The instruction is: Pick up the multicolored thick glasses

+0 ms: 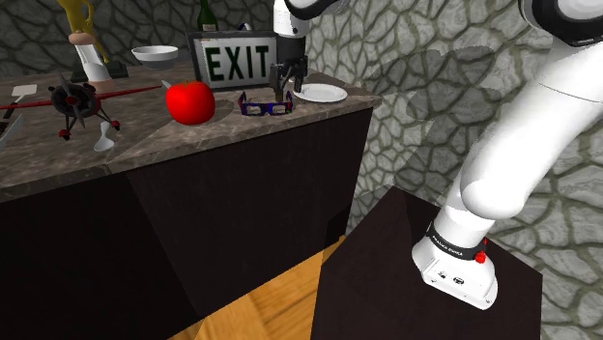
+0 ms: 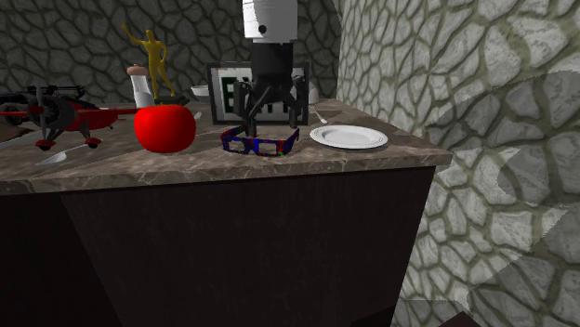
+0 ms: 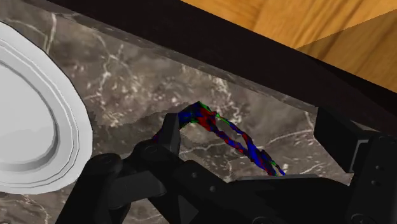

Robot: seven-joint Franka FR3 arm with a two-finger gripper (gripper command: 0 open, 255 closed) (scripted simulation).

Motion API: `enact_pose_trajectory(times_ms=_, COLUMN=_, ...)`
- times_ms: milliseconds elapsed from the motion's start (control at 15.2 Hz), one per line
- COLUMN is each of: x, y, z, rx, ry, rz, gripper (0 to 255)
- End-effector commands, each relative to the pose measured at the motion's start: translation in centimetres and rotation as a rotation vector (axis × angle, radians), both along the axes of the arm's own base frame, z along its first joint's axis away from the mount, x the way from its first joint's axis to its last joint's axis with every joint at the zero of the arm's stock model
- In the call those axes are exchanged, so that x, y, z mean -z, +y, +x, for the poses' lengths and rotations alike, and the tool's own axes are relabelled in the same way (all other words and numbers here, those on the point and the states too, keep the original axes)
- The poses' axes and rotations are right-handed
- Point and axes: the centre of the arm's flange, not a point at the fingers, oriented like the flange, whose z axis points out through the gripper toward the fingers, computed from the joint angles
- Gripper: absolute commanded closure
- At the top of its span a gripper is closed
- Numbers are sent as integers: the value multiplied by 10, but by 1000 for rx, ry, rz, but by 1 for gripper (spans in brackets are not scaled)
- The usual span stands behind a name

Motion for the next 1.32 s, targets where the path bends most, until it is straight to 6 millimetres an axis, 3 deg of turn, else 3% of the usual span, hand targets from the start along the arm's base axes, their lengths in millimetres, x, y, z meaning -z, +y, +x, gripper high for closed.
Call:
enact_pose_trajectory(times_ms=0, x=3, y=16, z=20, rx=-7, ry=-4, rz=3, gripper=0)
enact_pose_trajectory(times_ms=594, x=9, y=81, z=111, rx=-40, ry=-23, rz=12, gripper=0)
enact_pose_trajectory(times_ms=1188, x=49, y=81, z=111, rx=-40, ry=-23, rz=12, gripper=0)
enact_pose_trajectory(times_ms=1254, x=49, y=81, z=111, rx=-40, ry=-23, rz=11, gripper=255)
